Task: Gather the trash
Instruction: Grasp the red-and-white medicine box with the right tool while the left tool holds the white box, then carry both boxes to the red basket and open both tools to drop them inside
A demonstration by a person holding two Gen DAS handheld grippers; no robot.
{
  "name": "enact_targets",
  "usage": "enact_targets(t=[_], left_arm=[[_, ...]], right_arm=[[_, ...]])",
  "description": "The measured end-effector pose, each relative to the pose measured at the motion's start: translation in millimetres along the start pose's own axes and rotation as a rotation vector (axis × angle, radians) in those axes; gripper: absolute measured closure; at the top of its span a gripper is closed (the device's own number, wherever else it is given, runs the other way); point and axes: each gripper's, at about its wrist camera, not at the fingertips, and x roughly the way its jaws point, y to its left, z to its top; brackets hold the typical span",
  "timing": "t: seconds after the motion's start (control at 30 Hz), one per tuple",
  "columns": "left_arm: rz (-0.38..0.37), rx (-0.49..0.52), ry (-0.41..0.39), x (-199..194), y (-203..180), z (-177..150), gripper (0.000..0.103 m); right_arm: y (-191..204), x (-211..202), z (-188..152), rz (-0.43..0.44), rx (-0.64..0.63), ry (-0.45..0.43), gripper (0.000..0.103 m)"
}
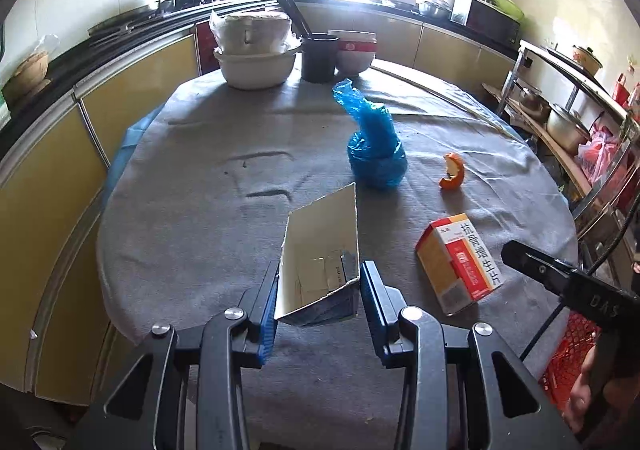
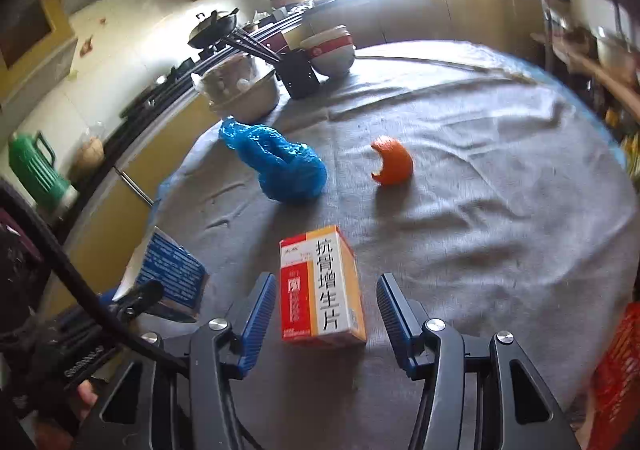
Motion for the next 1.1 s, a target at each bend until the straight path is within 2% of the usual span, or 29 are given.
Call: enact_targets(t=[0.1, 0.2, 0.27, 0.4, 0.53, 0.6, 0.67, 0.83, 1.1], left_arm=[[0.019, 0.001, 0.004, -1.9, -1.1, -2.5, 0.063], [0.031, 0.004, 0.009, -1.5, -2.1, -4.8, 0.063], [0.033, 0.008, 0.016, -0.2, -3.1, -6.0, 0.063], [0.053, 0.029, 0.014, 0.2, -4.2, -7.3, 0.063], [0.073, 0.035, 0.006, 0.0, -0.7, -7.4, 0.063], [0.077, 0.036, 0.009, 1.1, 0.7, -7.3, 0.063], [0.087, 0.045, 0.005, 2.3, 1.1, -7.3, 0.063], [0.102, 0.054, 0.000, 3.8, 1.9, -6.7, 0.063], [0.119, 0.069, -0.008, 0.3, -1.9, -6.4, 0.063]], right_arm=[[-16.9, -2.1, 0.6, 0.038, 0.097, 0.022, 0.036], [-21.1, 2.1, 0.6, 0.051, 0.115, 0.034, 0.036], [-17.4, 5.2, 0.5, 0.060, 0.092, 0.036, 0.034], [1.6, 20.8, -2.5, 0.025, -0.013, 0.046, 0.033], [4.9, 40.1, -6.9, 0.004, -0.032, 0.064, 0.033], [8.4, 48.3, -8.9, -0.023, -0.065, 0.066, 0.034], [12.4, 53.2, -10.7, -0.047, -0.108, 0.058, 0.050], [18.6, 53.8, -12.3, -0.062, -0.147, 0.044, 0.051], [17.3, 28.7, -15.5, -0.001, -0.130, 0.005, 0.051]])
